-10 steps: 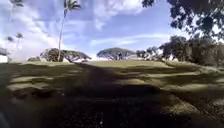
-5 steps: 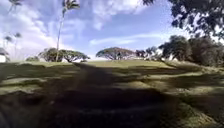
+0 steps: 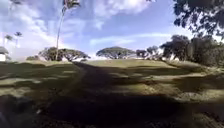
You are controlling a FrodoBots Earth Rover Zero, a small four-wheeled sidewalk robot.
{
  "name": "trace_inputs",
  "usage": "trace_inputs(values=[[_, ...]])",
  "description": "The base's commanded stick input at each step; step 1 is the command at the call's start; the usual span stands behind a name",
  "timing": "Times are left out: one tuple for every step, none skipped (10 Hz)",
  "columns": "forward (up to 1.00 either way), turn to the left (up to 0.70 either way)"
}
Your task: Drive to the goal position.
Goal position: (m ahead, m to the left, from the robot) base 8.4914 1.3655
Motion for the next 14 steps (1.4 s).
trace_inputs(values=[[0.70, 0.00], [0.70, 0.00], [0.70, 0.00], [0.70, 0.00], [0.70, 0.00], [0.70, 0.00], [0.70, 0.00], [0.70, 0.00], [0.70, 0.00], [0.70, 0.00], [0.70, 0.00], [0.70, 0.00], [0.70, 0.00], [0.70, 0.00]])
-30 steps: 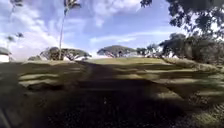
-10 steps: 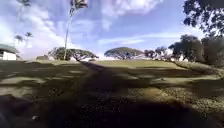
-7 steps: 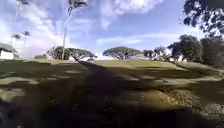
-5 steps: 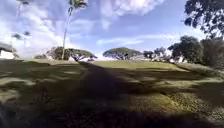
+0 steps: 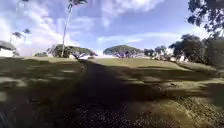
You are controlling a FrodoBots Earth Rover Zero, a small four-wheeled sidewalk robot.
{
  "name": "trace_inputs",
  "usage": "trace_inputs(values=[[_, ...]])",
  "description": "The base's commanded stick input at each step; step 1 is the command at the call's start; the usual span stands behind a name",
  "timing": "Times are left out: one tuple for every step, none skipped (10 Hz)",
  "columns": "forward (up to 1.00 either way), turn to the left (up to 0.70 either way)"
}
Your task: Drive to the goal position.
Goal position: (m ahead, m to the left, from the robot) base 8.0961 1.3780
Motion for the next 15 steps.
trace_inputs(values=[[0.70, 0.00], [0.70, 0.00], [0.70, 0.00], [0.70, 0.00], [0.70, 0.00], [0.70, 0.00], [0.70, 0.00], [0.70, 0.00], [0.70, 0.00], [0.70, 0.00], [0.70, 0.00], [0.70, 0.00], [0.70, 0.00], [0.70, 0.00], [0.70, 0.00]])
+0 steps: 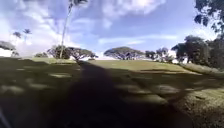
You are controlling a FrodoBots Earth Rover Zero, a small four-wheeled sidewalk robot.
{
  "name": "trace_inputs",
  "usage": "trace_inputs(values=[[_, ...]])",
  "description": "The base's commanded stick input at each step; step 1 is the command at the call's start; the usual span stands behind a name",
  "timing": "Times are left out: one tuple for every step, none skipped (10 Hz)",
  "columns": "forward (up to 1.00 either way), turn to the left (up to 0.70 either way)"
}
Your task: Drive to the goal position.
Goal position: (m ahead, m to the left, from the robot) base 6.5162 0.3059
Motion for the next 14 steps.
trace_inputs(values=[[0.70, 0.00], [0.70, 0.00], [0.70, 0.00], [0.70, 0.00], [0.70, 0.00], [0.70, 0.00], [0.70, 0.00], [0.70, 0.00], [0.70, 0.34], [0.70, 0.35], [0.70, 0.35], [0.70, 0.35], [0.70, 0.33], [0.70, 0.00]])
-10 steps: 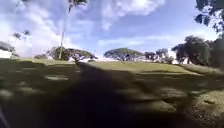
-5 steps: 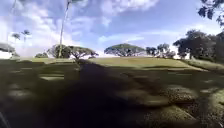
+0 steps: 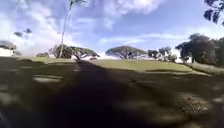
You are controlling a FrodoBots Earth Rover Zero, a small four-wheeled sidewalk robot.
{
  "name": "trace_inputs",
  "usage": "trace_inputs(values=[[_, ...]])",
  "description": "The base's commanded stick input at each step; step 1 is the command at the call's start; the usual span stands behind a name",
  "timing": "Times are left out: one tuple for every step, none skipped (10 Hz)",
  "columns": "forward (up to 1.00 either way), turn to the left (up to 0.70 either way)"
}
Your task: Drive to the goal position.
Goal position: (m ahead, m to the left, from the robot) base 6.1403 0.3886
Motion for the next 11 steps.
trace_inputs(values=[[0.70, 0.00], [0.70, 0.00], [0.70, 0.00], [0.70, 0.00], [0.70, 0.00], [0.70, 0.00], [0.70, 0.00], [0.70, 0.00], [0.70, 0.00], [0.70, 0.00], [0.70, 0.00]])
